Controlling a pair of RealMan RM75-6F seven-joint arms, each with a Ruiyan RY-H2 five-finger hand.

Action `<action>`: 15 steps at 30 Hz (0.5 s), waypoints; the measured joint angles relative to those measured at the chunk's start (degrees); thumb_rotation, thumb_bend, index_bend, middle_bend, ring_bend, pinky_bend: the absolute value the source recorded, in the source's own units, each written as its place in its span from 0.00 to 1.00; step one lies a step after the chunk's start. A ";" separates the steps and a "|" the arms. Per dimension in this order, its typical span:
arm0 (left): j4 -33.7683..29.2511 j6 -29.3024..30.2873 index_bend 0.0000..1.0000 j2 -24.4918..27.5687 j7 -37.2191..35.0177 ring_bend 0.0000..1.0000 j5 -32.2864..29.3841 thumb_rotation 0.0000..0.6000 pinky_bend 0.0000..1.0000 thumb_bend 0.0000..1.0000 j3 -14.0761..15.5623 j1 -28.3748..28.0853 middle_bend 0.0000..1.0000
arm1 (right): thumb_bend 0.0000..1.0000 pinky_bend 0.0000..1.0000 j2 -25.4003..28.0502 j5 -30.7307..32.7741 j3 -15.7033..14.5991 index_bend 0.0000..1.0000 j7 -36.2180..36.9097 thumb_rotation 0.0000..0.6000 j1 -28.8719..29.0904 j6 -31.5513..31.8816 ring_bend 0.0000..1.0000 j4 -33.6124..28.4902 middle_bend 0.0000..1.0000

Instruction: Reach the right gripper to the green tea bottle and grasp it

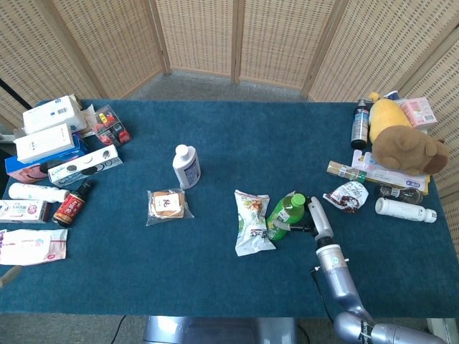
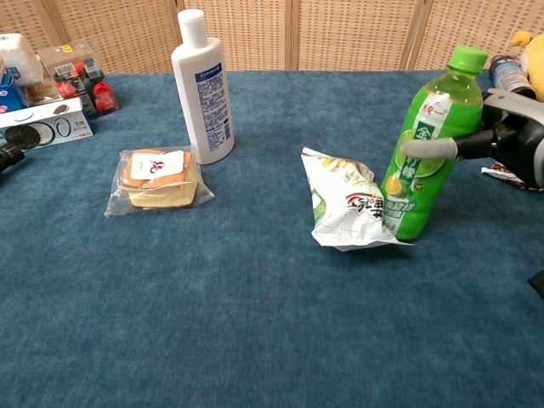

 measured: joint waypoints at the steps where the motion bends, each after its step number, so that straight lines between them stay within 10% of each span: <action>1: -0.01 0.03 0.00 0.02 -0.05 0.00 0.10 1.00 0.00 0.00 0.02 0.01 0.00 | 0.05 0.69 0.32 -0.18 0.23 0.60 -0.12 1.00 -0.06 0.23 0.55 -0.56 0.68; 15: -0.14 0.03 0.00 0.29 -0.79 0.00 1.16 1.00 0.00 0.00 0.47 0.10 0.00 | 0.08 0.69 6.79 -0.85 6.70 0.60 -7.67 1.00 2.08 3.02 0.55 -14.82 0.68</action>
